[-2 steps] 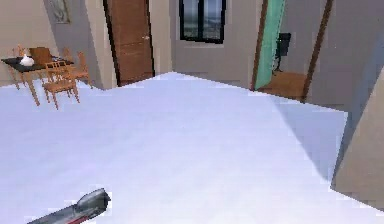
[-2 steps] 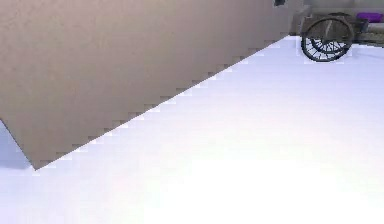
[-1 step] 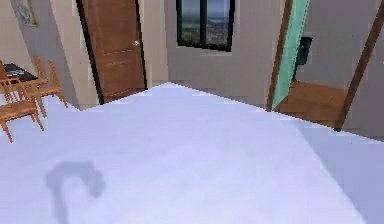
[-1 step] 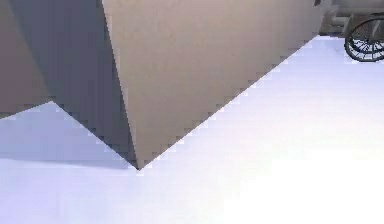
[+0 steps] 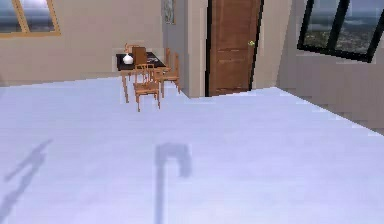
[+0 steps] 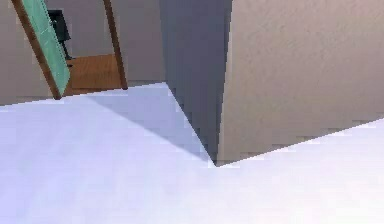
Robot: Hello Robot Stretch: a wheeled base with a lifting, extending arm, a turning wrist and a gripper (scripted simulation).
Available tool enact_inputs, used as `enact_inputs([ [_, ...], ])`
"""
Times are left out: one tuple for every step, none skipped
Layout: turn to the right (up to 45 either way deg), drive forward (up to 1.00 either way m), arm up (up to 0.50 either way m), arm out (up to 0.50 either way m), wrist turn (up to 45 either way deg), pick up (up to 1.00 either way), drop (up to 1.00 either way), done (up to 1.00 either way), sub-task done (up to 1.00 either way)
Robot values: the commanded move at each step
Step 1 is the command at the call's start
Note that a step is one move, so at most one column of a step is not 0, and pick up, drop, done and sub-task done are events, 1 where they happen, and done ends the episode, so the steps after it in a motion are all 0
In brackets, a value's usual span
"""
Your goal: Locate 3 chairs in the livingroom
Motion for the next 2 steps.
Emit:
enact_inputs([
  [0.0, 1.00, 0.00, 0.00, 0.0, 0.00, 0.00, 0.00, 0.00],
  [-6.0, 0.00, 0.00, 0.00, 0.0, 0.00, 0.00, 0.00, 0.00],
])
